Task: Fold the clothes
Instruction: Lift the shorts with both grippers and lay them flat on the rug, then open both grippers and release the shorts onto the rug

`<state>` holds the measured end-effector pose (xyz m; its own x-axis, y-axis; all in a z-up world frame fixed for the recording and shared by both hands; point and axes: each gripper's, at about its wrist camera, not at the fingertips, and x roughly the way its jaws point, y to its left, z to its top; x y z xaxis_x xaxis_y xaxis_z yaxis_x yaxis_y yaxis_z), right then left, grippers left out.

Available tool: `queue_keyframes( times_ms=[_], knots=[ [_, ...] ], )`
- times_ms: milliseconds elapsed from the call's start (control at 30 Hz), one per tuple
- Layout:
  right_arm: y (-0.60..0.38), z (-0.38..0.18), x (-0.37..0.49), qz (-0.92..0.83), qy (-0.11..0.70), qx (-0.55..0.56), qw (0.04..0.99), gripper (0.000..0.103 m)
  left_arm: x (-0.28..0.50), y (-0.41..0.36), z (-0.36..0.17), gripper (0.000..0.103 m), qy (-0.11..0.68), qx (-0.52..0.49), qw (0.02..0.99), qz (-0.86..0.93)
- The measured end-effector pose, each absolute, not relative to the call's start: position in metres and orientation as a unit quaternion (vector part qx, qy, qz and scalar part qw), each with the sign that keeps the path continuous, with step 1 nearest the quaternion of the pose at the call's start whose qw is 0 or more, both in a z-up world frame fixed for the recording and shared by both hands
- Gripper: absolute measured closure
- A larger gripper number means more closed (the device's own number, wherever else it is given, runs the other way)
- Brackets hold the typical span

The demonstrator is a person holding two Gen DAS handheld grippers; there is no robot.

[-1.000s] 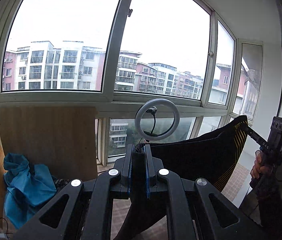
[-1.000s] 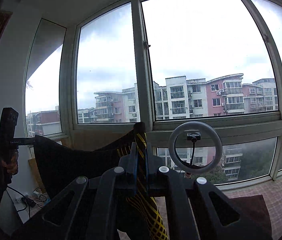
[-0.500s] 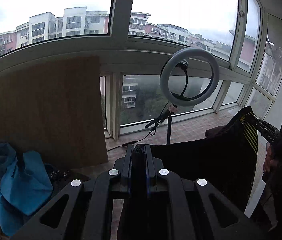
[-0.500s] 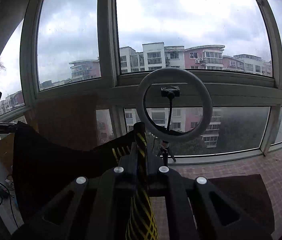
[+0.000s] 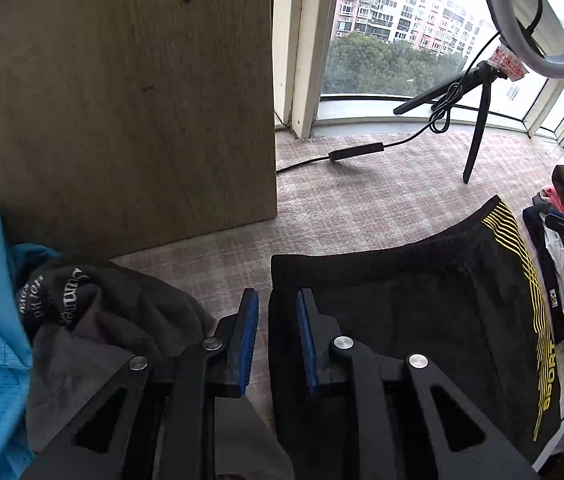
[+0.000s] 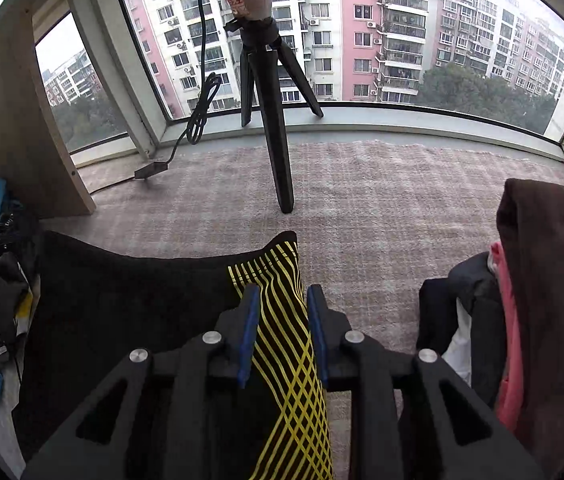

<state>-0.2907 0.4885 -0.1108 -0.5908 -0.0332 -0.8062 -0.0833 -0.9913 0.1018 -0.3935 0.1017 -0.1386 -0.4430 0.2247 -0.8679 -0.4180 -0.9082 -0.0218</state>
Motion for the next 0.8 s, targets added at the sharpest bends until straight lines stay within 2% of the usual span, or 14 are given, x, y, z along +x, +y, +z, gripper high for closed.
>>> queue_keyframes(
  times_ms=[33, 67, 200, 333, 500, 633, 733, 800],
  knots=[
    [0.494, -0.1, -0.279, 0.895, 0.055, -0.443, 0.019, 0.058, -0.387, 0.093, -0.13, 0.069, 0.103, -0.483, 0.187, 0.849],
    [0.499, -0.09, -0.268, 0.9, 0.044, -0.433, 0.025, 0.055, -0.381, 0.085, -0.122, 0.066, 0.103, -0.479, 0.186, 0.851],
    [0.503, -0.066, -0.225, 0.911, 0.035, -0.409, 0.03, 0.055, -0.344, 0.065, -0.12, 0.066, 0.065, -0.486, 0.223, 0.842],
    [0.488, -0.071, -0.186, 0.91, 0.074, -0.408, 0.005, 0.055, -0.289, 0.059, -0.156, 0.066, 0.061, -0.528, 0.255, 0.807],
    [0.471, -0.072, -0.131, 0.9, 0.124, -0.416, -0.029, 0.055, -0.215, 0.013, -0.198, 0.066, 0.011, -0.598, 0.26, 0.758],
    [0.467, -0.05, -0.088, 0.897, 0.16, -0.409, -0.044, 0.055, -0.171, -0.016, -0.203, 0.065, -0.006, -0.62, 0.281, 0.732],
    [0.468, -0.032, -0.064, 0.904, 0.167, -0.391, -0.037, 0.055, -0.16, -0.014, -0.201, 0.052, 0.014, -0.598, 0.292, 0.746],
    [0.467, -0.03, -0.057, 0.904, 0.163, -0.395, -0.018, 0.055, -0.164, -0.001, -0.21, 0.052, 0.012, -0.596, 0.313, 0.74]
  ],
)
